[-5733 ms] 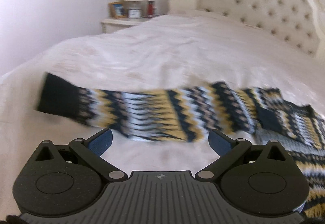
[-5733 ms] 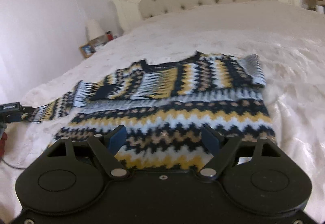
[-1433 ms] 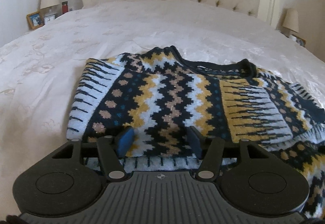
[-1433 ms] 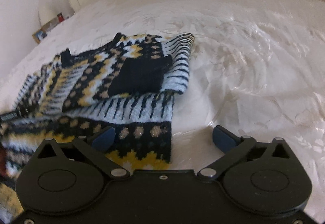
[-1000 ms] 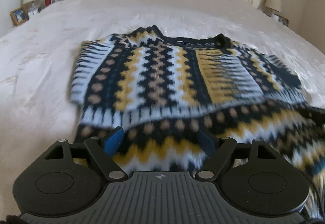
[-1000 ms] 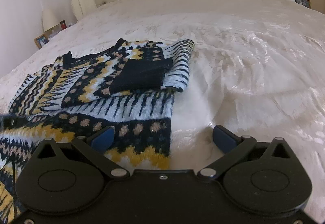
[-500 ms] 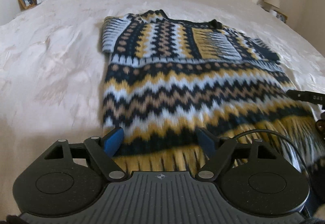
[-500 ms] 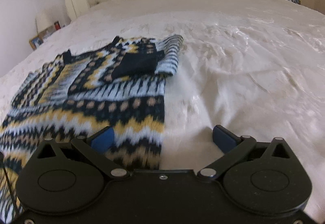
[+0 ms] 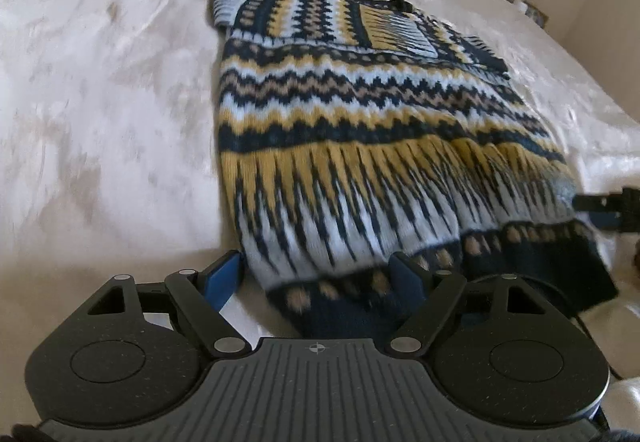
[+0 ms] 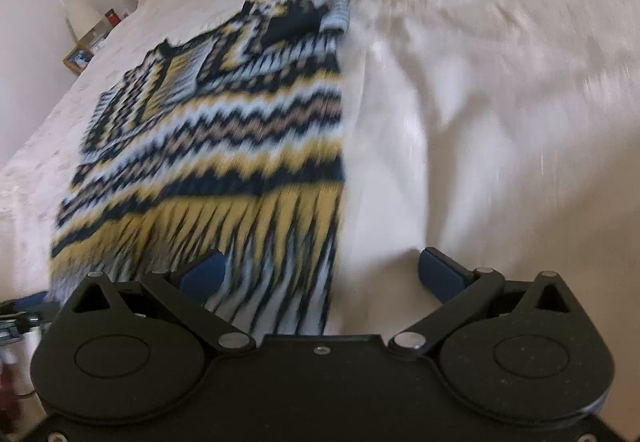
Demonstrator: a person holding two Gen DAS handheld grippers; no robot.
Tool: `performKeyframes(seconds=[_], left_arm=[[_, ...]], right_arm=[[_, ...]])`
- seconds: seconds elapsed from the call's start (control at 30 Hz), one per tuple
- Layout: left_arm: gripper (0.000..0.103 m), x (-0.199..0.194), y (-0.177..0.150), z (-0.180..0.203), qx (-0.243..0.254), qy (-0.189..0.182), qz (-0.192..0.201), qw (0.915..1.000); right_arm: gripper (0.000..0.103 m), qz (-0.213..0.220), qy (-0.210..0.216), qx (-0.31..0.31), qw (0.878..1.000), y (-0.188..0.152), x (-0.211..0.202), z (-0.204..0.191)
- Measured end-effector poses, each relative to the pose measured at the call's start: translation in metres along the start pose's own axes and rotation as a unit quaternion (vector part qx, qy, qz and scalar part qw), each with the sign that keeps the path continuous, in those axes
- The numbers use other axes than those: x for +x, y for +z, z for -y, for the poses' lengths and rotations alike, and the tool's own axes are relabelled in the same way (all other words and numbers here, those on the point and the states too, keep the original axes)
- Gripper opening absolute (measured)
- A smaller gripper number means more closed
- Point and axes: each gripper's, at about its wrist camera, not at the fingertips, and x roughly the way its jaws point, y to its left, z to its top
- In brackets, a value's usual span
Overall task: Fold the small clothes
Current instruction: 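Move both tools to the ribbed navy hem of the sweater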
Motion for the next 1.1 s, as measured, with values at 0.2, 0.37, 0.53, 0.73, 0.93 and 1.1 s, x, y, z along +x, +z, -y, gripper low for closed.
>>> performKeyframes(seconds=[0.2, 0.37, 0.53, 0.73, 0.93, 1.1], left_arm=[[0.078, -0.006, -0.009, -0.002, -0.016, -0.016, -0.022, 0.9995], [0.084, 0.001, -0.012, 0.008, 0.011, -0.006, -0.032, 0.9994], [0.094, 0.009, -0.014, 0.014, 0.034, -0.008, -0.039, 0.9986], [0.102, 0.015, -0.015, 0.016, 0.038, -0.019, -0.033, 0.9985], [0.101, 0.014, -0.014, 0.013, 0.020, -0.031, -0.022, 0.9991], [0.091, 0.007, -0.015, 0.013, 0.011, -0.034, -0.021, 0.9992]], right_arm=[[0.103, -0.034, 0.044, 0.034, 0.998, -0.018, -0.017, -0.004], [0.103, -0.065, 0.084, 0.071, 0.992, -0.030, -0.016, -0.002], [0.103, -0.065, 0.085, 0.054, 0.993, -0.036, -0.009, -0.007], [0.103, -0.055, 0.104, 0.060, 0.991, -0.039, -0.008, -0.001], [0.103, -0.053, 0.113, 0.059, 0.990, -0.040, -0.009, 0.000], [0.103, -0.062, 0.125, 0.049, 0.989, -0.042, -0.009, -0.005]])
